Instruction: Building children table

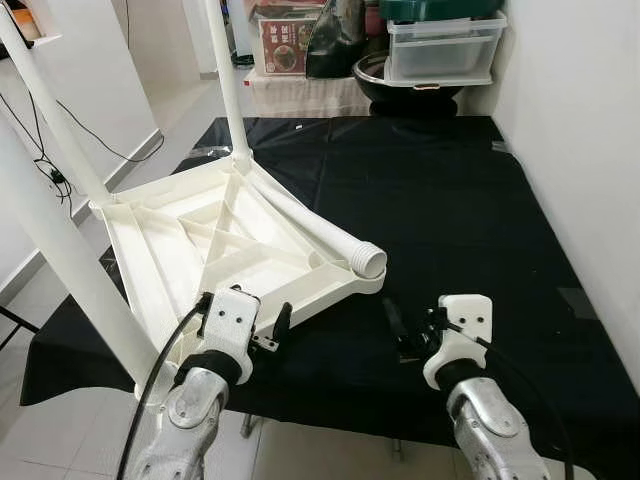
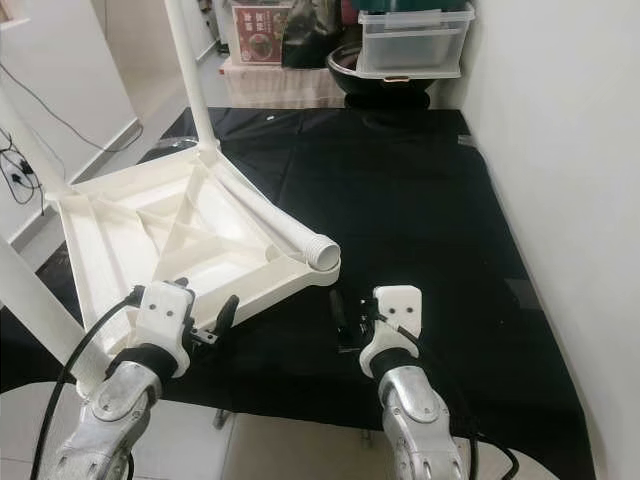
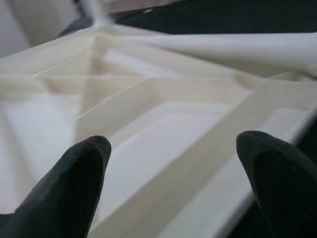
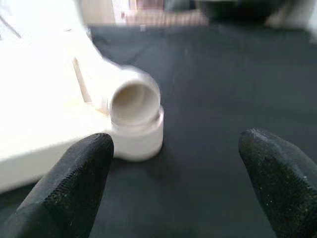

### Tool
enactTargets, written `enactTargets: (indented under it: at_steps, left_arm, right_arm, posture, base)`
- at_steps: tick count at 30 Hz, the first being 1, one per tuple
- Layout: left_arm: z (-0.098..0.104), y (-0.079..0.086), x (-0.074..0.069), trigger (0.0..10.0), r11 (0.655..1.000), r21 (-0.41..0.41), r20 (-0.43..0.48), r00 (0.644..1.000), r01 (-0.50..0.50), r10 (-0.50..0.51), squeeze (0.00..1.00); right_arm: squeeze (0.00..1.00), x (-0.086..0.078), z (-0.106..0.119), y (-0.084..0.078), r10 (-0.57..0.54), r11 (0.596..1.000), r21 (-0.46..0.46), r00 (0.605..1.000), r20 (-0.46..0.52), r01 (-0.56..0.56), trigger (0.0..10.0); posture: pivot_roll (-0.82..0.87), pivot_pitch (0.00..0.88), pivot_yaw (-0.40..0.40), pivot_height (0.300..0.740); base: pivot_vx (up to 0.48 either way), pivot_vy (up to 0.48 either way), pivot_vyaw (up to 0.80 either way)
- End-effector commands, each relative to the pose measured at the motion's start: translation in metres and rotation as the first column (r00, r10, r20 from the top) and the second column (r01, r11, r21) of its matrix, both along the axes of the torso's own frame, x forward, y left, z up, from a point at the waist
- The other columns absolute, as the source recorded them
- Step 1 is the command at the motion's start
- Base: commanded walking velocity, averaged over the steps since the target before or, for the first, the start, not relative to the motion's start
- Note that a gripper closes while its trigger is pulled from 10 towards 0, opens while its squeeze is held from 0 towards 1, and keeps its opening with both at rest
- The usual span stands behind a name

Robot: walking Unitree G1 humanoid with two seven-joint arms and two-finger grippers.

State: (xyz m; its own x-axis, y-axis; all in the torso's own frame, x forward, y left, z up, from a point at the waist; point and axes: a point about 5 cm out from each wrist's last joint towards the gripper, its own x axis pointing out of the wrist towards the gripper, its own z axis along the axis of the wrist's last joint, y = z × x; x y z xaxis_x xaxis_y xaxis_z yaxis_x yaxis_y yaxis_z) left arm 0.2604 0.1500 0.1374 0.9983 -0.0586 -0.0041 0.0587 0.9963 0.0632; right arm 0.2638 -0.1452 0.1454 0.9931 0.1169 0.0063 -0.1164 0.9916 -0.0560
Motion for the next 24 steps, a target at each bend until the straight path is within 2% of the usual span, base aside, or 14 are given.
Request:
enactTargets:
  at_steps: [1, 6, 11, 13, 14, 15, 18, 21, 24]
  left_arm:
    - [-0.003, 0.003, -0.002, 10.0, 1.000, -0.004, -0.026, 1.000, -0.014, 0.014, 0.00]
    - [0.000, 0.001, 0.001, 10.0, 1.000, 0.009, -0.024, 0.999, 0.021, -0.021, 0.00]
    - [0.013, -0.003, 0.007, 10.0, 0.998, -0.002, 0.032, 0.997, 0.064, -0.064, 0.00]
    - [0.026, -0.006, 0.013, 10.0, 0.998, -0.016, 0.075, 0.995, 0.063, -0.061, 0.00]
    - [0.033, -0.008, 0.015, 10.0, 0.998, -0.017, 0.104, 0.993, 0.058, -0.056, 0.00]
    - [0.033, -0.008, 0.015, 10.0, 0.998, -0.017, 0.104, 0.993, 0.058, -0.056, 0.00]
    - [0.048, -0.016, 0.024, 10.0, 0.998, -0.007, 0.176, 0.983, 0.058, -0.056, 0.00]
    - [0.049, -0.023, 0.027, 10.0, 0.995, -0.043, 0.182, 0.980, 0.095, -0.086, 0.00]
    - [0.046, -0.037, 0.029, 10.0, 0.972, -0.145, 0.144, 0.976, 0.183, -0.162, 0.00]
  right_arm:
    - [0.00, -0.001, -0.001, 0.003, 0.005, 1.000, -0.002, 1.000, -0.010, -0.005, 10.0]
    - [0.00, -0.002, 0.001, 0.003, 0.011, 1.000, 0.014, 1.000, -0.004, -0.011, 10.0]
    - [0.00, 0.000, 0.007, 0.002, 0.045, 0.998, 0.045, 0.999, 0.021, -0.046, 10.0]
    - [0.00, 0.005, 0.016, 0.002, 0.068, 0.997, 0.032, 0.996, 0.062, -0.070, 10.0]
    - [0.00, 0.009, 0.021, 0.002, 0.083, 0.997, -0.009, 0.993, 0.086, -0.083, 10.0]
    - [0.00, 0.009, 0.021, 0.002, 0.083, 0.997, -0.009, 0.993, 0.086, -0.083, 10.0]
    - [0.00, 0.023, 0.040, 0.003, 0.124, 0.992, -0.037, 0.982, 0.144, -0.120, 10.0]
    - [0.00, 0.028, 0.046, 0.004, 0.151, 0.988, -0.058, 0.975, 0.165, -0.143, 10.0]
    - [0.00, 0.031, 0.049, 0.009, 0.228, 0.971, -0.115, 0.957, 0.176, -0.210, 10.0]
  posture:
    - [-0.07, 0.090, 0.035, 0.740]
    - [-0.08, 0.095, 0.036, 0.740]
    - [-0.07, 0.096, 0.031, 0.740]
    - [-0.07, 0.096, 0.030, 0.740]
    - [-0.07, 0.096, 0.030, 0.740]
    - [-0.07, 0.096, 0.030, 0.740]
    - [-0.07, 0.090, 0.028, 0.740]
    - [-0.07, 0.088, 0.026, 0.740]
    - [-0.08, 0.086, 0.023, 0.740]
  base:
    - [0.000, 0.000, 0.00]
    - [0.000, 0.000, 0.00]
    - [0.000, 0.000, 0.00]
    - [0.000, 0.000, 0.00]
    - [0.000, 0.000, 0.00]
    - [0.000, 0.000, 0.00]
    - [0.000, 0.000, 0.00]
    - [0.000, 0.000, 0.00]
    - [0.000, 0.000, 0.15]
